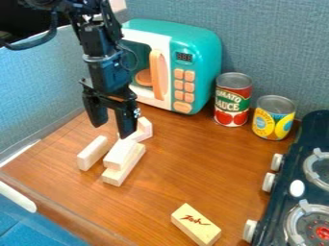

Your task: Put the white rectangle on top of the other white rectangle

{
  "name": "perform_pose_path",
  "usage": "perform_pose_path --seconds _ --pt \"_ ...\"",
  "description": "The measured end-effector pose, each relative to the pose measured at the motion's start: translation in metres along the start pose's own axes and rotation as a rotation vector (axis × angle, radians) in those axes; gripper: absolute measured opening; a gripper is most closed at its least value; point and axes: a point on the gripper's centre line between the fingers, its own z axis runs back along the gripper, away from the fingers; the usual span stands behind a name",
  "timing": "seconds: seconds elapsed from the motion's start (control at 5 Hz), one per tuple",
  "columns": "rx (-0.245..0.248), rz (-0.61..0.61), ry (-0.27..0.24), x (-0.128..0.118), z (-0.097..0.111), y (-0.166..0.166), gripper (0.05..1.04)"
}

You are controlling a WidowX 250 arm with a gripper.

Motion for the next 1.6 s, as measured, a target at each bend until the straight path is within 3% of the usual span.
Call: perform_pose_path --seconds 0.2,0.8,1.0,1.4,1.6 --pt "-0.013 0.004 0.031 -0.003 -0.010 0.000 1.000" --pt "-0.011 0.065 0.010 0.002 -0.020 0.004 1.000" --pt "0.019 0.154 -0.004 0.012 -0.025 0.027 1.000" --pt "0.046 0.245 0.023 0.016 -0.031 0.053 1.000" --pt "0.065 0.244 0.065 0.015 -0.036 0.059 1.000"
